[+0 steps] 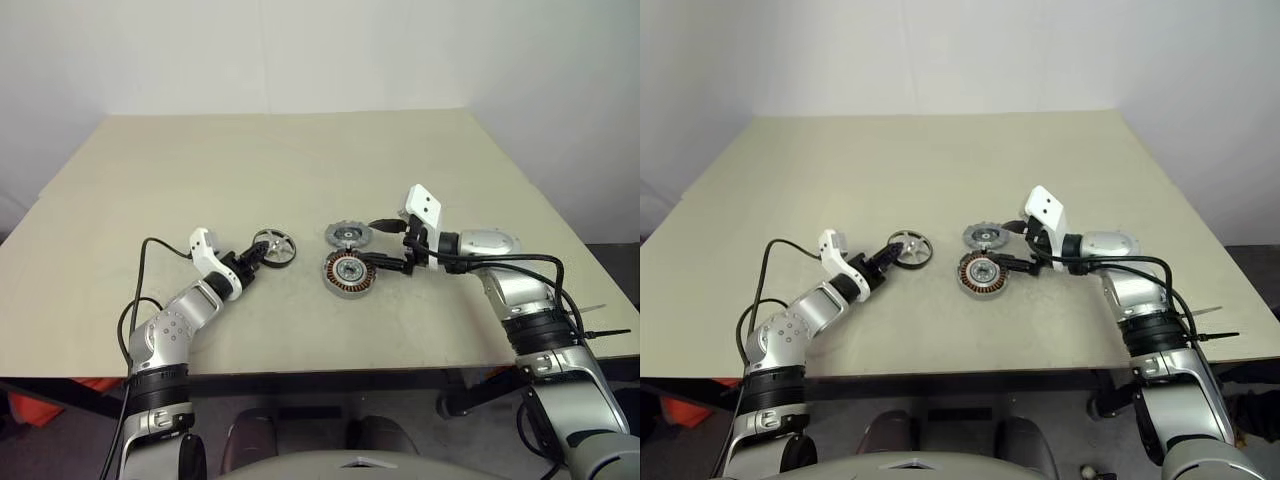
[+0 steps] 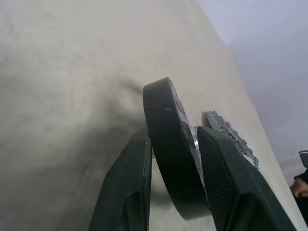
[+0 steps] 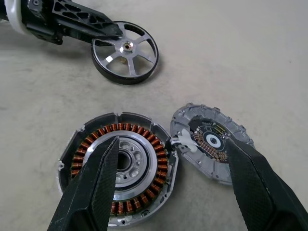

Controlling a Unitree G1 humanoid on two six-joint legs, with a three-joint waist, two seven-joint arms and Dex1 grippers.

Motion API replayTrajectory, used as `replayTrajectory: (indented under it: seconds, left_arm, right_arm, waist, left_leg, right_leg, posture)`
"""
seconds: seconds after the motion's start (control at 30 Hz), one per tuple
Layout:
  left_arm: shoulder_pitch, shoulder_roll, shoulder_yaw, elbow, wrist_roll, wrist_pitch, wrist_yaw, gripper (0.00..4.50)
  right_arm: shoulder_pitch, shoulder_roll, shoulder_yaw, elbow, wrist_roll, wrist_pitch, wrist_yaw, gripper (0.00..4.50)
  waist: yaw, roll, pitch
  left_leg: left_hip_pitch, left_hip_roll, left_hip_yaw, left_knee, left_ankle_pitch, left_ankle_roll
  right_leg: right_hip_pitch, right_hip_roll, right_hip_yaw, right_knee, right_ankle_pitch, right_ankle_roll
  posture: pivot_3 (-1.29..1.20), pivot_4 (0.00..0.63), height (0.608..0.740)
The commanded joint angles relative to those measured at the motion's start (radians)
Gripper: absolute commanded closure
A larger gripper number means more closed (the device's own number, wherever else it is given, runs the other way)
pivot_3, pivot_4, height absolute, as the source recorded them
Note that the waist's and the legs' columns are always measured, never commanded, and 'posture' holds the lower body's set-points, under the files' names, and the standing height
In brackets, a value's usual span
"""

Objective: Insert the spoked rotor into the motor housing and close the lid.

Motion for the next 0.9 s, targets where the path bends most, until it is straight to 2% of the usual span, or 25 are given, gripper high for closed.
replayTrajectory:
  seconds: [0.03, 0.13, 0.3, 0.5, 0.73, 0.9]
  left_arm:
    - [-0.019, -0.002, 0.012, -0.007, -0.026, 0.001, 0.002, 3.51]
    - [-0.016, -0.003, 0.016, -0.018, -0.056, 0.009, -0.007, 4.03]
    - [-0.036, -0.029, 0.062, -0.020, -0.156, 0.027, 0.002, 4.03]
    - [-0.123, -0.115, 0.167, -0.021, -0.441, 0.073, 0.072, 4.03]
    - [-0.190, -0.170, 0.099, 0.041, -0.581, 0.171, 0.120, 4.03]
    - [-0.219, -0.178, 0.042, 0.134, -0.592, 0.242, 0.119, 4.03]
  right_arm:
    - [-0.034, 0.003, -0.013, -0.001, 0.003, -0.021, -0.007, 0.60]
    - [-0.035, 0.003, -0.014, 0.007, -0.005, -0.026, -0.016, 0.60]
    - [-0.059, -0.008, -0.012, 0.070, -0.056, -0.031, -0.071, 0.60]
    - [-0.117, -0.054, -0.009, 0.217, -0.156, -0.055, -0.160, 0.60]
    - [-0.149, -0.091, -0.010, 0.299, -0.211, -0.072, -0.205, 0.60]
    - [-0.116, -0.101, -0.021, 0.249, -0.202, -0.054, -0.204, 0.60]
  waist:
    - [0.000, 0.000, 0.000]
    - [-0.001, 0.000, 0.000]
    - [-0.002, 0.000, 0.000]
    - [0.002, -0.001, 0.001]
    - [0.001, -0.002, 0.001]
    - [0.000, -0.002, 0.001]
  left_leg:
    - [0.000, 0.000, 0.000, 0.000, 0.000, 0.000]
    - [0.000, 0.000, 0.000, 0.000, 0.000, 0.000]
    - [0.000, 0.000, 0.000, 0.000, 0.000, 0.000]
    - [-0.002, -0.001, 0.000, 0.000, 0.001, -0.002]
    - [-0.002, -0.003, 0.000, 0.000, 0.001, -0.001]
    - [-0.002, -0.004, 0.000, 0.000, 0.002, 0.002]
  right_leg:
    - [0.000, 0.000, 0.000, 0.000, 0.000, 0.000]
    - [0.001, 0.000, 0.000, 0.000, 0.000, 0.000]
    - [0.002, 0.000, 0.000, 0.001, 0.000, 0.000]
    - [-0.001, 0.000, -0.001, 0.000, 0.000, 0.000]
    - [-0.001, -0.001, 0.000, -0.001, 0.000, 0.000]
    - [-0.001, 0.000, 0.000, -0.001, 0.000, 0.000]
  posture:
    - [0.00, 0.000, 0.740]
    - [0.00, 0.000, 0.740]
    - [0.00, 0.000, 0.740]
    - [0.00, 0.000, 0.740]
    - [0.00, 0.000, 0.740]
    - [0.00, 0.000, 0.740]
